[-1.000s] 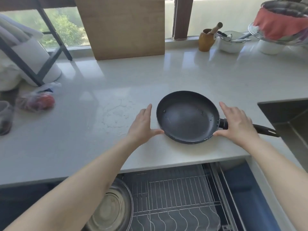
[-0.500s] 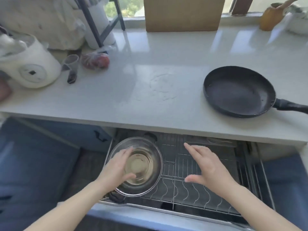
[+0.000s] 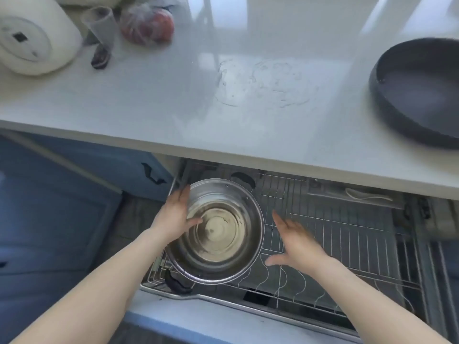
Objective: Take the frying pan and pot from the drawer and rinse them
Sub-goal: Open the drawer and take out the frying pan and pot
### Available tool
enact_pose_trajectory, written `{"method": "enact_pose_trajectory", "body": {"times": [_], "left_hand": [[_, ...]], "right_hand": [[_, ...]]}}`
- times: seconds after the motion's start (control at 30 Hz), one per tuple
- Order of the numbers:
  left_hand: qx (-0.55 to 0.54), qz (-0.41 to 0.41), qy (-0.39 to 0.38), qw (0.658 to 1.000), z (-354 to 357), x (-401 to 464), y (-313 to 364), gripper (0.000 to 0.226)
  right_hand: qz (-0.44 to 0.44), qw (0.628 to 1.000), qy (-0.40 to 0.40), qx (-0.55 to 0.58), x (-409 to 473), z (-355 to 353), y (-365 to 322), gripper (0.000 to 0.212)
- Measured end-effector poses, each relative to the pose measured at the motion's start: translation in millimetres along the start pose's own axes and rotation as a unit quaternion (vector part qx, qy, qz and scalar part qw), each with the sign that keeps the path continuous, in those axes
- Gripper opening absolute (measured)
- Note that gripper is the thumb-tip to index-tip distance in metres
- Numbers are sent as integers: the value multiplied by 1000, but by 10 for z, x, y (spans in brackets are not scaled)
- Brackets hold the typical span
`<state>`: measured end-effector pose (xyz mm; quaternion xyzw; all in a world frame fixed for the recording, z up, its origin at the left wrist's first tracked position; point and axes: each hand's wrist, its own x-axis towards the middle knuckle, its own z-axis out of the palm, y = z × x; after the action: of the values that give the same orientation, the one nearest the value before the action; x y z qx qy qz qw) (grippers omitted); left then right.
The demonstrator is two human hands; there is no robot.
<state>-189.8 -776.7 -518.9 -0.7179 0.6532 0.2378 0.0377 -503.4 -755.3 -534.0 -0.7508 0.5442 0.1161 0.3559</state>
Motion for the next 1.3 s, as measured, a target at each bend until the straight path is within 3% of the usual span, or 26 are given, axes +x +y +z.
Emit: {"method": "enact_pose_trajectory", "body": {"times": [0.23,0.4,0.53,0.63,0.73,0.8,0.9,0.97,1.17,1.3], "left_hand": [[25,-41,-24,999,130,369,45,97],[63,-79,-61,993,181,479,141,101],[116,-32,-83,989,160,531,418,85],[88,5,-115,989,143,584,632,80],[-32,34,-188,981,187,531,730,87],[-83,47,-190,977,240,428,741,97],[-117,2,-160,980,306,242,623,109],[-114,-35,-180,976,390,71,428,116],[-140,-20,-297,944,558,-314,2,141],[-162,-10,-300,940,583,-281,20,145]], "right_hand": [[-24,998,-51,35,262,125,-91,133],[-47,997,-28,52,265,126,-120,138],[-49,996,6,73,165,83,18,136],[-26,997,1,72,10,34,213,137],[5,997,0,75,-192,-4,421,134],[48,995,-15,81,-313,23,573,133],[89,993,-14,72,-373,49,741,137],[97,993,-10,66,-342,1,768,139],[32,995,-25,92,-269,-1,642,143],[21,988,-34,148,-298,88,633,151]]}}
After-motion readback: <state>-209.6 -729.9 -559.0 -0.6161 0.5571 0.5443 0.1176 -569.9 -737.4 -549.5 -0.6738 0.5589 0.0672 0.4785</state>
